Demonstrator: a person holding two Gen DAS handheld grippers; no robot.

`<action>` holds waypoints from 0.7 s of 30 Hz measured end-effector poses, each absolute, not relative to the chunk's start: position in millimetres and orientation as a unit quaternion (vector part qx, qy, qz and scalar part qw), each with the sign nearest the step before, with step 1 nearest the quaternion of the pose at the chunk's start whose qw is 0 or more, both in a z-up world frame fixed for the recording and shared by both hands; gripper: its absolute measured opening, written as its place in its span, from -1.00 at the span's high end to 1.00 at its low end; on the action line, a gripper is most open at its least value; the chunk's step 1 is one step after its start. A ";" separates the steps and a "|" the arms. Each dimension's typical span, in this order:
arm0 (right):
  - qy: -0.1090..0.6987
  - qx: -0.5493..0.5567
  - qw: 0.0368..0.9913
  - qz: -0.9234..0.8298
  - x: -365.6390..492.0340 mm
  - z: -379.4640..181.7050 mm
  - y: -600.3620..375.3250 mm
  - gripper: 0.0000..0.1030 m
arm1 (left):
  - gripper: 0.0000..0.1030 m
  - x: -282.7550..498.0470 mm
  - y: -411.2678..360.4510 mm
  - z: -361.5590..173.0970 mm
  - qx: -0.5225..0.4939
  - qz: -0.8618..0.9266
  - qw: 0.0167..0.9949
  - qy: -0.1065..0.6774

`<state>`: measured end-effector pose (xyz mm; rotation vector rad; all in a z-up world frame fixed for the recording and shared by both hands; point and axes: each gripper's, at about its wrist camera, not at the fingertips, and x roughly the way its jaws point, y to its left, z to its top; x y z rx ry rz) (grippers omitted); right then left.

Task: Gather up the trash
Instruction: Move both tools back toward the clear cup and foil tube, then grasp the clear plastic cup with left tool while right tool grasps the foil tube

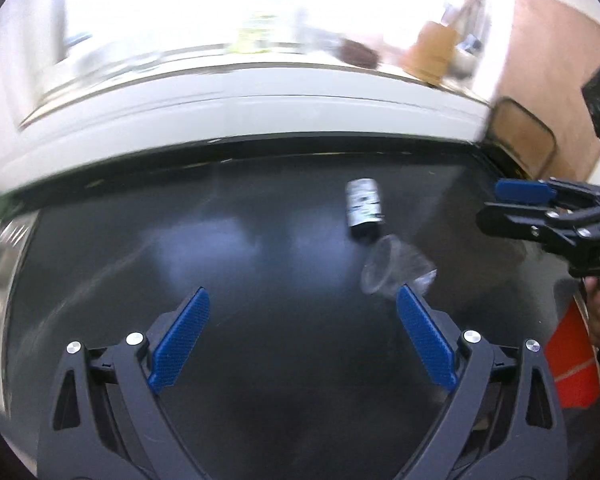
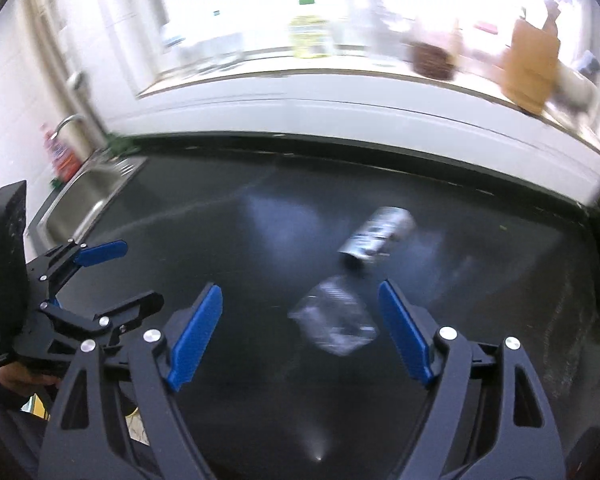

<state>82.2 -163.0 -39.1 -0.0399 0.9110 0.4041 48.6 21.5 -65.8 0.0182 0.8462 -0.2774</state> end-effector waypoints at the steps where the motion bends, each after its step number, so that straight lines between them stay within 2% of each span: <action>1: 0.439 -0.012 0.878 0.189 85.0 -40.9 -173.4 -0.51 | -0.78 52.5 13.7 -66.9 0.014 -0.141 0.901 0.411; 10: 0.480 0.024 0.855 0.197 148.2 -69.5 -207.9 -0.51 | -0.78 89.3 -41.0 -99.4 0.016 -0.189 0.868 0.458; 21: 0.544 -0.013 0.808 0.228 227.6 -130.9 -195.0 -0.52 | -0.78 115.8 -92.7 -150.1 0.074 -0.235 0.843 0.478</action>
